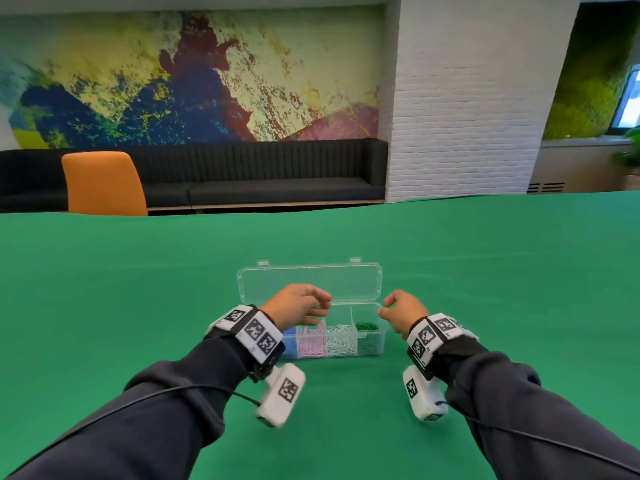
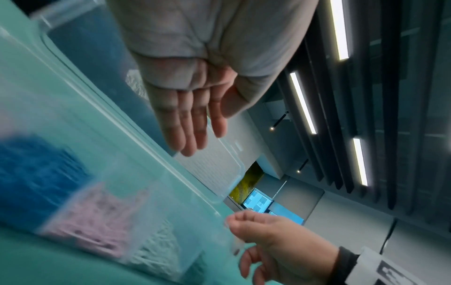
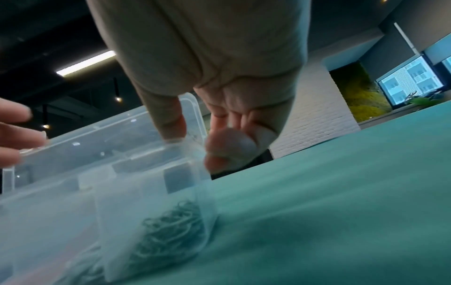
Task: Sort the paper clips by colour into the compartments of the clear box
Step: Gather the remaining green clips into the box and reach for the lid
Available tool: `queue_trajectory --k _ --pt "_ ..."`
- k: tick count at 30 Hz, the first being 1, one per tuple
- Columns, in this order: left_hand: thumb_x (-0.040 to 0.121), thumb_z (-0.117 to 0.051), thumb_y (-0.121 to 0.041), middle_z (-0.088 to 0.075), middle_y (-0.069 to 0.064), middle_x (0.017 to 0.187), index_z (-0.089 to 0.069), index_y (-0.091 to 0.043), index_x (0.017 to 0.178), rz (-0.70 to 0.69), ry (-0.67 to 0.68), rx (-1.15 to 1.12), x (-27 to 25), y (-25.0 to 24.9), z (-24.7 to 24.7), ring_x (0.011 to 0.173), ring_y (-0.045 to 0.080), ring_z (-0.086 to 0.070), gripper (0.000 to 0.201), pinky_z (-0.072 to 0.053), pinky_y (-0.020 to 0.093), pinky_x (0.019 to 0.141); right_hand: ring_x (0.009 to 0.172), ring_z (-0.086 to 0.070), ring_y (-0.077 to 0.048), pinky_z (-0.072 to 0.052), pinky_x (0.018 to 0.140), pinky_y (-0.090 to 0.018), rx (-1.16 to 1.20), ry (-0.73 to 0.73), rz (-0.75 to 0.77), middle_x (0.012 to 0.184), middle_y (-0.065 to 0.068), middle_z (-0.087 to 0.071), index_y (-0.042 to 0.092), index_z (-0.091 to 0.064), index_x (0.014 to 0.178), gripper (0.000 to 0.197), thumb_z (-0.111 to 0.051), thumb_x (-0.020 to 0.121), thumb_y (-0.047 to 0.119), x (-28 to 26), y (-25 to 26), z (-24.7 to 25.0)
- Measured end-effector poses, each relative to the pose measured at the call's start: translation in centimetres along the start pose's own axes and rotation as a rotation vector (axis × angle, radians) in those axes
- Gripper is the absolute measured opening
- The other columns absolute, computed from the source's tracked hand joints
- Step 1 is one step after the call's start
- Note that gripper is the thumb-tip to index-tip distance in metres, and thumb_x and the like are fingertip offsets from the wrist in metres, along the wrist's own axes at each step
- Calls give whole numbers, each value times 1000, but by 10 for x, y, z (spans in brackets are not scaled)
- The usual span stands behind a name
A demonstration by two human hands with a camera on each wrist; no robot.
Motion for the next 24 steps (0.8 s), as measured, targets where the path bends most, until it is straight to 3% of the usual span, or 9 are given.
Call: queue_trajectory --k 2,5,6,8,10,13,17,21,24 --pt "92 -41 2 -64 7 107 -59 -13 95 -42 -112 41 -10 12 19 88 13 -61 24 -52 22 72 60 -50 -18 -41 54 -26 14 82 -49 71 -1 -48 14 -42 86 16 -54 93 23 -3 -7 -9" --pt "88 -47 1 -64 10 95 -64 -12 94 -36 -364 255 -23 37 47 59 11 -49 23 -41 22 54 51 -49 -18 -43 46 -26 92 123 -84 71 -6 -51 10 -41 95 11 -49 95 17 -7 -12 -16" --pt "86 -50 1 -65 14 98 -66 -11 96 -16 -436 335 -27 46 54 55 15 -48 23 -40 23 52 50 -49 -18 -43 45 -26 109 118 -84 71 -6 -51 9 -41 98 10 -49 95 15 -9 -12 -17" --pt "83 -54 1 -59 19 122 -67 -15 101 34 -486 436 -36 64 65 63 27 -58 27 -44 25 56 50 -49 -17 -46 46 -26 143 112 -78 71 -7 -51 7 -40 102 12 -48 96 13 -13 -13 -18" --pt "84 -57 1 -50 15 136 -63 -19 113 93 -401 426 -41 81 69 59 20 -55 36 -43 24 54 50 -51 -17 -49 47 -26 185 124 -79 73 -8 -52 8 -40 107 15 -49 95 12 -17 -15 -18" --pt "88 -57 -3 -48 11 135 -52 -21 125 146 -239 381 -46 97 68 62 13 -50 41 -46 23 53 54 -55 -18 -53 52 -27 162 144 -74 78 -11 -57 10 -38 111 22 -52 94 12 -24 -19 -15" --pt "85 -59 1 -53 7 123 -52 -18 112 108 -229 352 -55 102 66 72 14 -55 34 -54 34 73 62 -60 -20 -57 66 -33 100 155 -48 88 -15 -62 14 -35 113 31 -56 91 13 -31 -23 -11" --pt "86 -61 -3 -53 0 105 -50 -18 112 39 -139 315 -66 101 64 66 5 -53 32 -45 16 60 71 -62 -21 -58 71 -35 102 169 -1 93 -12 -55 13 -34 117 35 -57 90 10 -39 -23 -7" --pt "86 -58 -2 -55 -4 99 -55 -24 96 25 -173 289 -72 103 69 59 11 -45 24 -44 23 61 74 -62 -22 -57 71 -35 78 179 38 95 -10 -52 11 -34 116 38 -59 89 9 -44 -23 -4"
Point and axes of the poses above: each hand's wrist, its own x-axis towards the middle knuckle, its own z-axis out of the back of the hand, y = z × x, the point moved 2 cm from there along x, towards the middle knuckle
